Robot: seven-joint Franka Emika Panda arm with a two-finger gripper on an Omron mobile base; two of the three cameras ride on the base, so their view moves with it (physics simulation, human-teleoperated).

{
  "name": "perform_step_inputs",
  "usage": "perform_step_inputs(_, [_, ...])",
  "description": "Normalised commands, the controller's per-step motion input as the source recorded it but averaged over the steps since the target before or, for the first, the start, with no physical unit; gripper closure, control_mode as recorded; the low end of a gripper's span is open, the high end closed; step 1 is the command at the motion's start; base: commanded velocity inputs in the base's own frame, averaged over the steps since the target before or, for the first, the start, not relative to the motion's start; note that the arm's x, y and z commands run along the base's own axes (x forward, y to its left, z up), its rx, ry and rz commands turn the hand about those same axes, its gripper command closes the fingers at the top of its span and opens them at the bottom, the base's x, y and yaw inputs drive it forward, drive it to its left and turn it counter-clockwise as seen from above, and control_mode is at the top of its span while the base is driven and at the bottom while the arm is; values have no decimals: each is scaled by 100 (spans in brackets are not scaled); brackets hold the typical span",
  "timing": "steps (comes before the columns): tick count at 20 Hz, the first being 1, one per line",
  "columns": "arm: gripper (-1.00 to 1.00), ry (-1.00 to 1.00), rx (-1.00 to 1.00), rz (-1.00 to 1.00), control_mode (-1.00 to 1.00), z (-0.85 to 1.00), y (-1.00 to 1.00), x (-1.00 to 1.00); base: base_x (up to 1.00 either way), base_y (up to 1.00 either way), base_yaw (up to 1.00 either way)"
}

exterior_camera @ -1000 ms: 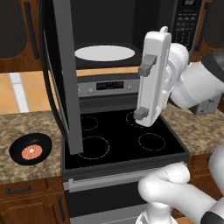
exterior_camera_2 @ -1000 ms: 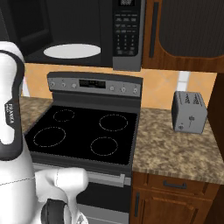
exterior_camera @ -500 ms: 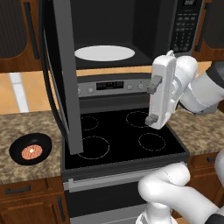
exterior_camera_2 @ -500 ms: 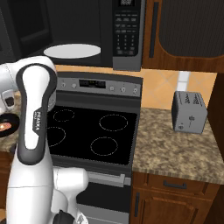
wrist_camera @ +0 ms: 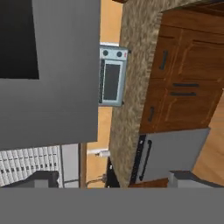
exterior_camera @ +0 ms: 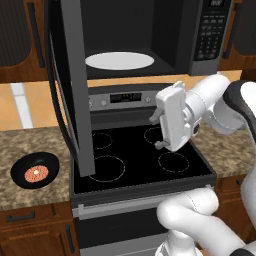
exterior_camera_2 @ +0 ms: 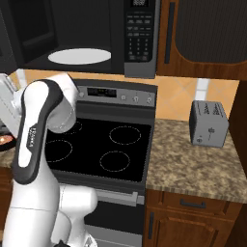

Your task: Open the microwave, place the bowl with waffle inside the microwave, then close the microwave door and turn it on.

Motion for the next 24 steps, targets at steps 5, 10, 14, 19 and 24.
perform_step_inputs(5, [-100,0,-1,-44,-100,-53,14,22,0,0,0])
perform_step_inputs(10, [-100,0,-6,-36,-100,-63,44,38,0,0,0])
perform_step_inputs(14, [-100,0,-20,-12,-100,-53,73,45,0,0,0])
perform_step_inputs(19, [-100,0,-24,-8,-100,-41,60,14,0,0,0])
perform_step_inputs(24, [-100,-2,-15,-12,-100,-30,48,8,0,0,0])
